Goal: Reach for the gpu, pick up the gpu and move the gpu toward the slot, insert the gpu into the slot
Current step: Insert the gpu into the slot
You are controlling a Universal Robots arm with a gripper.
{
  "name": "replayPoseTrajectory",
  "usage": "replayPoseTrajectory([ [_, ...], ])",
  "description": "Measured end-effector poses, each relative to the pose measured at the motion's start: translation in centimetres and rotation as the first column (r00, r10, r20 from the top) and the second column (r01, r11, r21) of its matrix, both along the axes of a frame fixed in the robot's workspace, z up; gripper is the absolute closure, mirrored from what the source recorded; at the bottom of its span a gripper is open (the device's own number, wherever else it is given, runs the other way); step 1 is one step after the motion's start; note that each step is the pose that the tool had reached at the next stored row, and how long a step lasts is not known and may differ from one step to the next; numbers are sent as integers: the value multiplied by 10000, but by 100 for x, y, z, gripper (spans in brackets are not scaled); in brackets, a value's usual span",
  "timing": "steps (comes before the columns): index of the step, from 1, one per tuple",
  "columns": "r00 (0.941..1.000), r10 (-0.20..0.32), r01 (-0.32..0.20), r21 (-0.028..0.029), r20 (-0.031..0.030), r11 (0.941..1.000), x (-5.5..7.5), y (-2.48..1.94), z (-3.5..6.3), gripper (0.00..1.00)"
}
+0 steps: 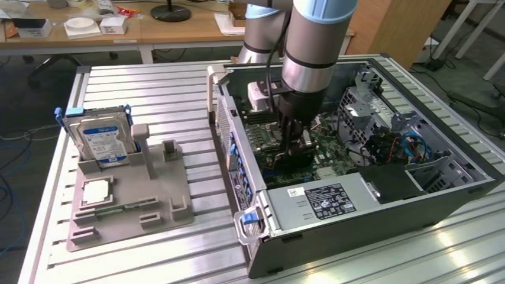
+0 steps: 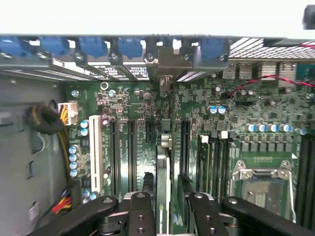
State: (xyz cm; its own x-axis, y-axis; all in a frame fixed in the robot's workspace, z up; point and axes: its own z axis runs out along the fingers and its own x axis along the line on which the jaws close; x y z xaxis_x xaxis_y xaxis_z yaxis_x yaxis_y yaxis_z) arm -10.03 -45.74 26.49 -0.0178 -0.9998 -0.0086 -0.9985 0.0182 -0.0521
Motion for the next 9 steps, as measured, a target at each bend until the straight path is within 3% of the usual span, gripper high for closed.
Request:
replayPoseTrajectory([
  [4, 10000, 0, 0, 1, 15, 10000, 0, 0, 14, 68],
  [6, 10000, 0, 0, -1, 14, 10000, 0, 0, 15, 80],
  [7, 10000, 0, 0, 0, 14, 10000, 0, 0, 15, 80],
  [9, 10000, -1, 1, -1, 14, 10000, 0, 0, 15, 90],
])
